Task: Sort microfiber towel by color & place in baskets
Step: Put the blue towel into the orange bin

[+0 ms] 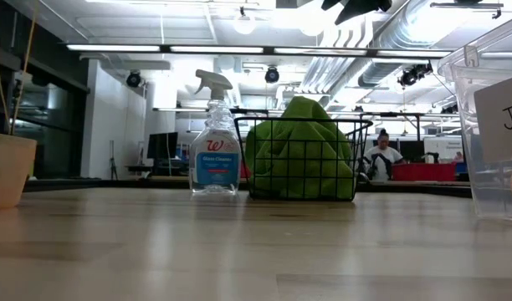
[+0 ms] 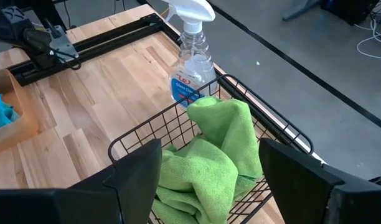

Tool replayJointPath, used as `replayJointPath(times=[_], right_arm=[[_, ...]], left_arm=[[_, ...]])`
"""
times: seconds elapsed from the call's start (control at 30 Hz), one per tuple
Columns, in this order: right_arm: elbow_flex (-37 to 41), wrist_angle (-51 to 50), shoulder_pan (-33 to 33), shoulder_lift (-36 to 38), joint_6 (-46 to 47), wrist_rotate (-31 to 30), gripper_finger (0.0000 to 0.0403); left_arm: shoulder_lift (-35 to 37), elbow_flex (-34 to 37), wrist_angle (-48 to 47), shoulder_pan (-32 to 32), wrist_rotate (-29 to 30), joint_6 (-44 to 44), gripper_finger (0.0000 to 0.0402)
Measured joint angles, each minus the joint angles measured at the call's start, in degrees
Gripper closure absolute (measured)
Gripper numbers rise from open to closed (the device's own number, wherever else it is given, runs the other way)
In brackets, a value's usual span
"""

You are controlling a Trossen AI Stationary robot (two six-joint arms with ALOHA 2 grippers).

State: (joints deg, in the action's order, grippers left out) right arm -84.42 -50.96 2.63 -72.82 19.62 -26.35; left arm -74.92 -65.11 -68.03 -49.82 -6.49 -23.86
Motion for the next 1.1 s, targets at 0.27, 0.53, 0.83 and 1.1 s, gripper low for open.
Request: replayJointPath(times=[0.27,0.53,0.83,1.1], right_arm=[[0.00,0.00,0.00,0.00,0.11,0.04,0.0134],[0.00,-0.02,0.00,0.00,1.07,0.20,0.0134],[0.00,-0.04,0.00,0.00,1.09,0.20,0.0134],[0.00,0.11,0.00,0.00,1.33,0.17,0.0134]], left_arm=[[-4.83,9.77,11.46,-0.66,-1.89,-0.02,0.0401],[-6.18,19.33,20.35,-0.44,-4.15,-1.42,0.0401],[-5.58,20.13,21.86,1.06,-5.12,-8.77,0.0385],[-2.22,17.54,20.94,3.92,-5.45,-8.93,0.0335]])
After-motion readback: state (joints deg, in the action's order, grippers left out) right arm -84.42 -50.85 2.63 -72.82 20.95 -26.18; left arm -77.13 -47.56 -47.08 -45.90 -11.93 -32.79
